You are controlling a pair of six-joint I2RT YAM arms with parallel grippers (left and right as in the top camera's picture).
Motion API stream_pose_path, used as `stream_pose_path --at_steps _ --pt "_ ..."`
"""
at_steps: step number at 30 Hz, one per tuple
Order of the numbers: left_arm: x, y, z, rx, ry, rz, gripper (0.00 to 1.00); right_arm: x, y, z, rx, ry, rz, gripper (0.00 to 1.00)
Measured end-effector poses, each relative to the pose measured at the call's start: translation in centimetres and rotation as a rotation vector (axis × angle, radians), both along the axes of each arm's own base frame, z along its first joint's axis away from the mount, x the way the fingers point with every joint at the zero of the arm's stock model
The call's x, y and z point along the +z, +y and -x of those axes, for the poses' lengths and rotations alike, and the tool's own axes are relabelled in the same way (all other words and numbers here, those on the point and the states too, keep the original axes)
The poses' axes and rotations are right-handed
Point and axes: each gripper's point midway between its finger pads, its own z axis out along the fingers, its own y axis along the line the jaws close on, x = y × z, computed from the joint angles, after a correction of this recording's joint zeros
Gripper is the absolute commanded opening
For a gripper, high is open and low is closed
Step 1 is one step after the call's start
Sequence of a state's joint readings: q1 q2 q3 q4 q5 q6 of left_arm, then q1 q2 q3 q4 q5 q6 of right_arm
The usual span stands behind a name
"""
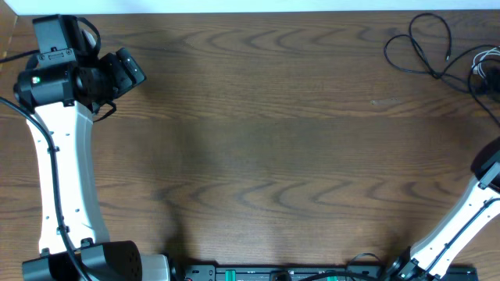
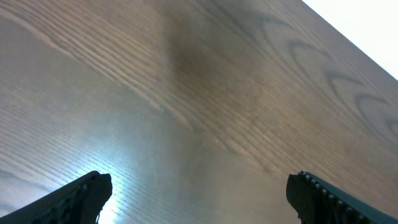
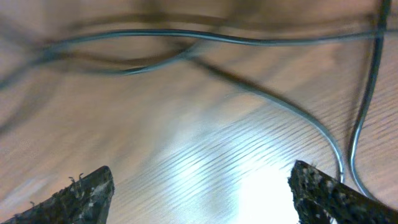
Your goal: Untangle cables
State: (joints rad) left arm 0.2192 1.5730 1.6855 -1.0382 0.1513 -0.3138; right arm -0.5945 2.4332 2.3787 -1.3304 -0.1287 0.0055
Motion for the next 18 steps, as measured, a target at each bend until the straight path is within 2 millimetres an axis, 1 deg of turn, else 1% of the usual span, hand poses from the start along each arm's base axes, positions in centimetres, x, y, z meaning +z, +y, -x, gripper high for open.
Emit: stream_pose_path --at_steps 1,2,4,5,6,7,8,9,10,11,13,15,18 --pt "-0.1 0.0 0.1 0.0 0.007 0.002 0.96 2.1 1.2 -0.6 0.031 -0.035 0.01 0.92" --pt "-0.2 -0.1 0.3 0.0 0.016 0.004 0.96 5.1 2.6 -0.9 0.066 -0.078 0.03 0.93" --pt "-0.3 -0.1 0.5 0.0 0.022 0.005 0.96 10.0 5.1 -1.1 0.116 -0.159 0.064 0.94" --pt "-0.3 -0.1 0.5 0.0 0.022 0.005 0.96 12.9 6.5 -1.0 0.146 -0.207 0.09 0.96" --pt "-0.3 -0.1 0.5 0.0 0.023 0.005 0.96 15.9 8.0 -0.7 0.179 -0.259 0.115 0.97" --pt "-0.3 -0.1 0.5 0.0 0.024 0.005 0.96 18.4 9.4 -0.2 0.205 -0.304 0.136 0.98" --pt "-0.3 -0.1 0.5 0.0 0.024 0.005 0.96 20.8 10.7 0.3 0.231 -0.349 0.157 0.98" --pt "-0.3 -0.1 0.5 0.0 0.025 0.005 0.96 22.5 11.7 0.9 0.246 -0.382 0.171 0.99" --pt "-0.3 -0.1 0.5 0.0 0.025 0.006 0.96 25.1 13.5 1.9 0.276 -0.432 0.192 0.99" --pt "-0.3 -0.1 0.5 0.0 0.025 0.006 0.96 26.7 14.6 2.7 0.295 -0.464 0.206 0.99" --pt "-0.3 -0.1 0.5 0.0 0.026 0.006 0.96 28.9 16.5 4.3 0.326 -0.505 0.221 0.99" --pt "-0.3 -0.1 0.5 0.0 0.026 0.006 0.96 30.4 18.3 5.9 0.354 -0.528 0.222 0.99" --pt "-0.3 -0.1 0.6 0.0 0.027 0.006 0.96 32.0 20.7 8.1 0.389 -0.558 0.216 0.99"
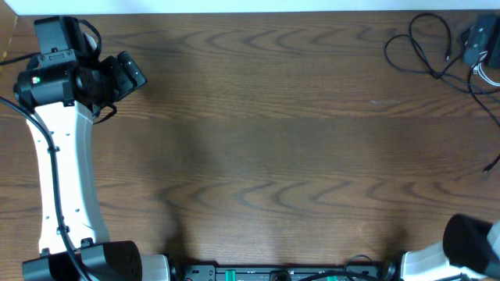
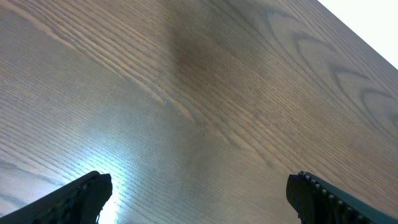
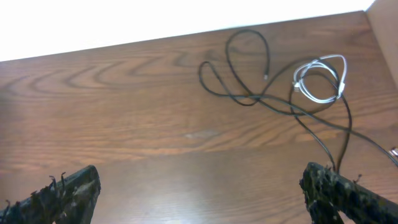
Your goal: Untangle cables
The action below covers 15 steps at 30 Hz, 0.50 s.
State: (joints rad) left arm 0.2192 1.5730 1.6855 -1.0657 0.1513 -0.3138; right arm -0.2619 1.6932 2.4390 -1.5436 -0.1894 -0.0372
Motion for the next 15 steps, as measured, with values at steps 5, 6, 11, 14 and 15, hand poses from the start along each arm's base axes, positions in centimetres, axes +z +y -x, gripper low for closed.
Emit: stream_pose_path --at_steps 5,6,11,14,15 --pt "0.0 0.0 0.0 0.0 0.0 0.0 0.96 2.1 1.6 2.4 0.024 -0.055 0.01 0.99" --pt "0.0 0.0 0.0 0.0 0.0 0.0 0.96 2.6 1.7 2.9 0.024 -0.067 0.014 0.99" --pt "0.0 0.0 0.0 0.0 0.0 0.0 0.96 3.6 2.1 4.8 0.025 -0.091 0.025 0.99" --pt "0.0 0.0 0.0 0.0 0.0 0.0 0.96 2.9 2.3 5.7 0.025 -0.054 0.016 0.99" --pt "0.0 0.0 0.0 0.0 0.0 0.0 0.96 2.8 2.4 5.7 0.028 -0.049 0.015 0.99"
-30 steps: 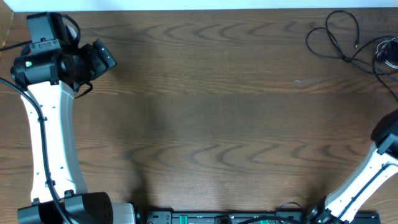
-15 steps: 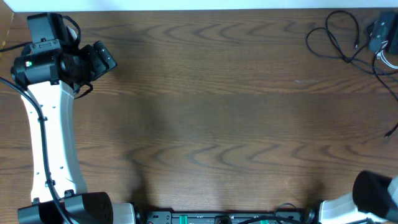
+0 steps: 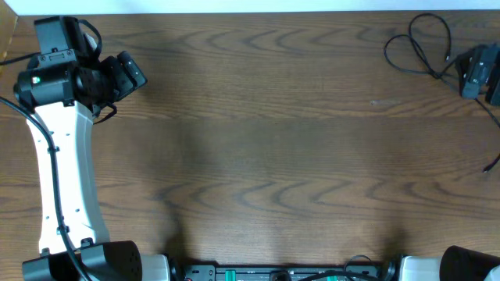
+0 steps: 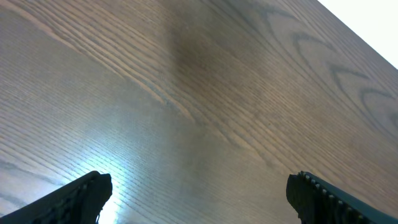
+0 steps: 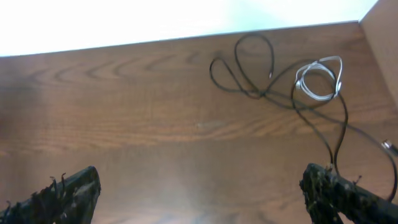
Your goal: Untangle cables
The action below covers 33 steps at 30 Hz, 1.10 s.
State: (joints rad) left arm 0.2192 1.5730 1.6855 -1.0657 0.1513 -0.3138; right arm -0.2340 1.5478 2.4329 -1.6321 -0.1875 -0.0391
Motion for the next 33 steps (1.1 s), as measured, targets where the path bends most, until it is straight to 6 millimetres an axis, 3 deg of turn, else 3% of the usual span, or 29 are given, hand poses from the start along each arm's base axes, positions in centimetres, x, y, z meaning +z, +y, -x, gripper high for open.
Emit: stream_pose_path --at_steps 7,14,26,33 --pt "0.0 0.0 0.0 0.0 0.0 0.001 0.96 0.1 1.3 -2.7 0.061 -0.146 0.032 0.99" --pt "0.0 0.0 0.0 0.0 0.0 0.0 0.96 -2.6 2.1 -0.2 0.072 -0.325 0.07 0.99" --pt "0.0 0.0 0.0 0.0 0.001 0.0 0.96 -15.0 3.4 4.2 0.068 -0.711 0.083 0.99" --pt "0.0 0.0 0.0 0.0 0.001 0.0 0.96 -22.2 4.0 5.4 0.082 -0.762 0.08 0.99"
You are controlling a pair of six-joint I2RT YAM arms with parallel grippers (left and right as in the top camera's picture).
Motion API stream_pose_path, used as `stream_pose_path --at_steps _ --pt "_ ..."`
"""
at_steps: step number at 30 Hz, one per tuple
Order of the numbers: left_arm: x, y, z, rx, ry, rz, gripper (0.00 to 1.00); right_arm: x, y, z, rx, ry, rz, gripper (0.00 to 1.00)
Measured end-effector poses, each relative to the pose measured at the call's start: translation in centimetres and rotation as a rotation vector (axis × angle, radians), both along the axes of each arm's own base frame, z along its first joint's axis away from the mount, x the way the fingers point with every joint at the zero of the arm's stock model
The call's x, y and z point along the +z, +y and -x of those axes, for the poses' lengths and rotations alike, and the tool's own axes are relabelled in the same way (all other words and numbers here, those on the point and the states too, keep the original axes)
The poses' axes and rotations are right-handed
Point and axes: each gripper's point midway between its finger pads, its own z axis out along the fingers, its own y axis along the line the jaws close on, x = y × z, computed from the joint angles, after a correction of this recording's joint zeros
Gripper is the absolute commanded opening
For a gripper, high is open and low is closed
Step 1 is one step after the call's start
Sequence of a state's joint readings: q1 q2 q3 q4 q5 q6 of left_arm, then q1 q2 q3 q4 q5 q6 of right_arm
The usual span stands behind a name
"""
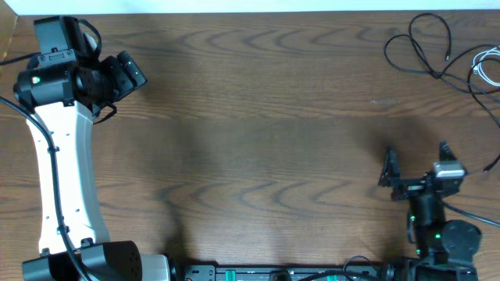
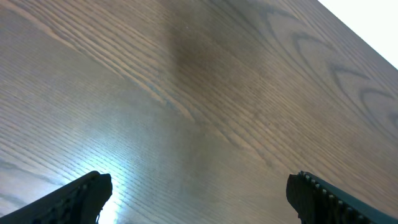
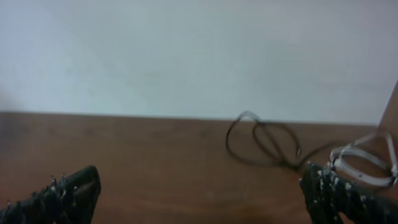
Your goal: Untangle cables
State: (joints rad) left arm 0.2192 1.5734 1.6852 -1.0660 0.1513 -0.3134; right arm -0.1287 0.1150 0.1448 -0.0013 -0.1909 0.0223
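A thin black cable (image 1: 426, 48) lies in loops at the far right corner of the table, crossing a coiled white cable (image 1: 486, 69) at the right edge. In the right wrist view the black cable (image 3: 264, 143) and white cable (image 3: 364, 163) lie far ahead. My right gripper (image 1: 416, 170) is open and empty near the front right, well short of the cables. My left gripper (image 1: 131, 70) is open and empty at the far left, over bare wood (image 2: 199, 124).
The dark wooden table (image 1: 258, 140) ends at a white wall (image 3: 186, 56) along its far edge. A black rail with green parts (image 1: 281, 273) runs along the front edge. The left arm's white link (image 1: 66, 179) stretches down the left side.
My right gripper has moved from the far right corner by the cables to the front right of the table, low and level, still open. The left arm has not moved.
My right gripper was open low over the black cable. Then it stood higher at the far right, with both cables in its view, and stayed there. Now it is back near the front right. The cables lie as before. The left gripper stayed still throughout.
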Motion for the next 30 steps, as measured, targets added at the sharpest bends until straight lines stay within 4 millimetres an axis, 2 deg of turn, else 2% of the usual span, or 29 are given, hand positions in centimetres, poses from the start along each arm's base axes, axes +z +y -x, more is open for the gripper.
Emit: stream_pose_path --at_steps 6,8,30 --pt "0.0 0.0 0.0 0.0 0.0 0.0 0.96 -5.0 0.4 0.0 0.018 0.071 -0.01 0.99" --pt "0.0 0.0 0.0 0.0 0.0 0.001 0.96 -5.9 0.4 0.0 0.016 0.096 -0.014 0.99" --pt "0.0 0.0 0.0 0.0 0.0 0.0 0.96 -5.8 0.5 0.0 0.022 0.091 -0.015 0.99"
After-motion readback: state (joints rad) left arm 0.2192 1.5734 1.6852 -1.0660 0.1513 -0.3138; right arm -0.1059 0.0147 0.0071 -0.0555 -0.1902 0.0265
